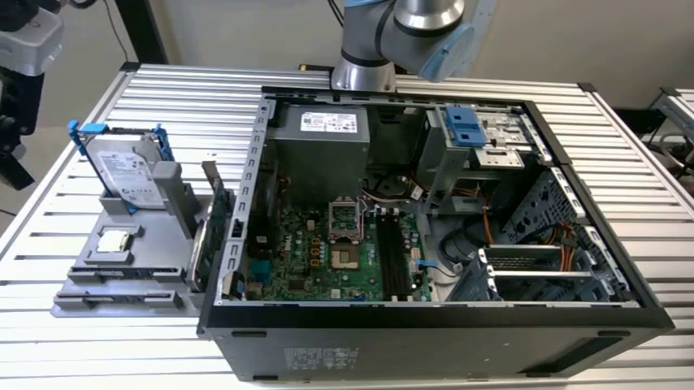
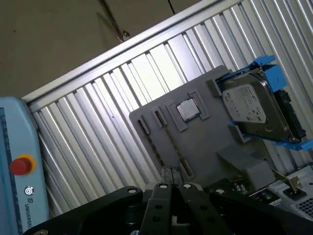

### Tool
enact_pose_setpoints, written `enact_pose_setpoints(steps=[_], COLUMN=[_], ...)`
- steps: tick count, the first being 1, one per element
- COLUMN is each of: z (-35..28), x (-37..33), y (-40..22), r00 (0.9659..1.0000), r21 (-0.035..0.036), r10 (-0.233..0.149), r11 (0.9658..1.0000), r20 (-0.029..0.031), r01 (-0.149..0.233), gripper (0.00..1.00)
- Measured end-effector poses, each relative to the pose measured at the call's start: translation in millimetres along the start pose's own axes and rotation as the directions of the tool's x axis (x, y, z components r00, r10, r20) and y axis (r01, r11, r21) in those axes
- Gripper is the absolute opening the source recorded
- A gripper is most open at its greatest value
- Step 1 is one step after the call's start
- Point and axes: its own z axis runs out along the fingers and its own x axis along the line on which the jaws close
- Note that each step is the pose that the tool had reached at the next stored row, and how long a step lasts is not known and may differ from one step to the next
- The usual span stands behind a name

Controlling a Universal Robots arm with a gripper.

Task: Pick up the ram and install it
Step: 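Pick up the ram and move it above insertion slot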

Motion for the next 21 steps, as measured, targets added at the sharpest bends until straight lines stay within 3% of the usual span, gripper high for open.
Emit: enact_pose_setpoints(steps=[3, 5, 8, 10, 15, 18, 21], z=[0.0, 0.1, 0.2, 0.4, 1.1, 1.4, 1.9], x=[0.0, 0.0, 0.0, 0.0, 0.0, 0.0, 0.0], y=[0.0, 0.0, 0.0, 0.0, 0.0, 0.0, -0.1], r00=[0.9985, 0.9958, 0.9894, 0.9834, 0.963, 0.9468, 0.9278], r21=[-0.0004, -0.0008, -0.0014, -0.0018, -0.0018, 0.0011, 0.0068], r10=[-0.054, -0.091, -0.145, -0.181, -0.27, -0.322, -0.373], r11=[0.9985, 0.9958, 0.9894, 0.9834, 0.963, 0.9468, 0.9278], r20=[-0.0021, -0.0033, -0.0048, -0.0059, -0.0081, -0.0102, -0.0129], r01=[0.054, 0.091, 0.145, 0.181, 0.27, 0.322, 0.373], gripper=[0.0, 0.0, 0.0, 0.0, 0.0, 0.0, 0.0])
